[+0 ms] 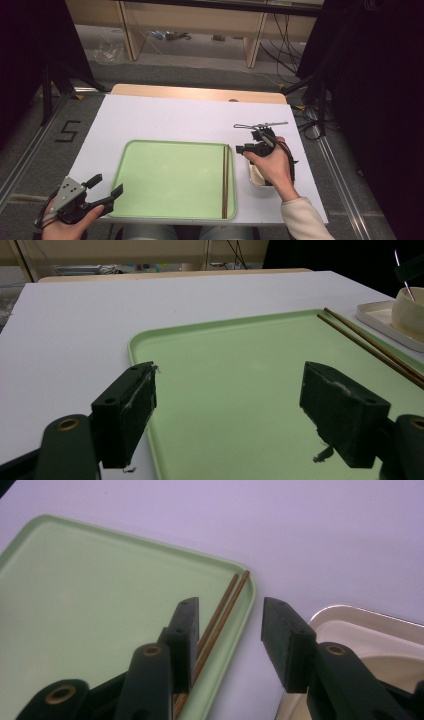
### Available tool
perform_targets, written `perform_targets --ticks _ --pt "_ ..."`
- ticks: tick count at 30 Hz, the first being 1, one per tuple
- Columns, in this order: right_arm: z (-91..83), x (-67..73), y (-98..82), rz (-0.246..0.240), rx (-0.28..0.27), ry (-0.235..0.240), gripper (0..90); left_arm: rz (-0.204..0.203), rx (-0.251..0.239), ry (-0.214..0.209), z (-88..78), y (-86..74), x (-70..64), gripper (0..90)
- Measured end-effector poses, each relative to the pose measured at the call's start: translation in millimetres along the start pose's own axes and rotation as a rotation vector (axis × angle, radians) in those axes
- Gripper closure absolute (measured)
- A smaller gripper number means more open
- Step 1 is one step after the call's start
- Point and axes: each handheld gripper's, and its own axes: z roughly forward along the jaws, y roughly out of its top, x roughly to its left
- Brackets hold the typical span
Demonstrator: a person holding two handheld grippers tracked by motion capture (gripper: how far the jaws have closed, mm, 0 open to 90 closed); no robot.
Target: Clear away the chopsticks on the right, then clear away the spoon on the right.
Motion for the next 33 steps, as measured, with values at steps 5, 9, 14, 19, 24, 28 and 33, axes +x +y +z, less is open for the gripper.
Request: perform_targets --ticks 5,9,14,19,24,28,33 --pt "-11.2 -7.4 -3.5 -0.012 -0.031 0.011 59.9 0.000 0.004 0.001 1.0 0.6 -0.7 22.2" --pt "-22.6 -13.8 -3.4 0.037 -0.039 -0.006 60.3 -0.001 0.005 -0.001 1.3 0.6 -0.5 22.2" --pt "-38.8 -20.6 0.1 0.066 -0.086 -0.021 60.9 -0.007 0.011 -0.004 0.9 -0.1 0.2 22.1" --pt "-47.4 -38.1 1.3 0.105 -0.121 -0.024 61.2 -0.011 0.011 -0.007 1.9 -0.3 0.6 22.1" --pt "-54.4 -51.3 2.2 0.163 -0.128 -0.053 61.2 -0.015 0.013 -0.005 1.8 -0.6 0.9 22.0" --pt "-54.9 -56.5 2.6 0.173 -0.127 -0.061 61.2 -0.017 0.006 -0.006 0.9 -1.1 0.8 22.0" --pt "-49.7 -63.3 2.1 0.131 -0.133 -0.075 60.8 -0.021 0.007 0.003 -0.3 -1.1 1.5 22.0"
